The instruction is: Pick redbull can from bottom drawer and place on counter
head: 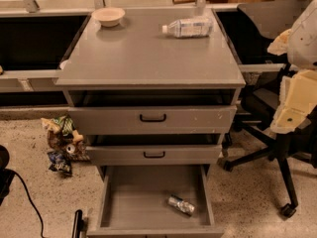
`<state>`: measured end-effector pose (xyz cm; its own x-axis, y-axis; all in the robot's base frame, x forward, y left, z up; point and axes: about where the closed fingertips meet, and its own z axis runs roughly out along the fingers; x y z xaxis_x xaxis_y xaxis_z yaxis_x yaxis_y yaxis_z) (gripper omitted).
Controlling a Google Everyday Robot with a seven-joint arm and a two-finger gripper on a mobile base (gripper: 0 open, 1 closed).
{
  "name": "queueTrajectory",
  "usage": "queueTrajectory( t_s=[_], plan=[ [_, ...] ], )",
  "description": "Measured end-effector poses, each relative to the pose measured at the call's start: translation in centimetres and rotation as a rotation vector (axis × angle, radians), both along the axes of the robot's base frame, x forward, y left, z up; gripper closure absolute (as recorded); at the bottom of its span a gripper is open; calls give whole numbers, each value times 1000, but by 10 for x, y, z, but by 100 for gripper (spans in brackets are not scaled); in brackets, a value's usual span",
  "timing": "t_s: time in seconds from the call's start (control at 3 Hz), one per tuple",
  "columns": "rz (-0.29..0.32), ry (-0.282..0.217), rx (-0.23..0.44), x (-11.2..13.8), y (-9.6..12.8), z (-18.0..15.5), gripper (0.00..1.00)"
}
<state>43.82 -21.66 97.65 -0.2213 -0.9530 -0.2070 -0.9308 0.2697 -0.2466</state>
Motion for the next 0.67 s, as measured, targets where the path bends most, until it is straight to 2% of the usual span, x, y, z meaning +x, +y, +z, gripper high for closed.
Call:
queueTrajectory(
  t_s=[0.33,0.67],
  plan=[
    [0,0,0,0,0,0,0],
    [7,5,48,1,6,-29,0]
  ],
)
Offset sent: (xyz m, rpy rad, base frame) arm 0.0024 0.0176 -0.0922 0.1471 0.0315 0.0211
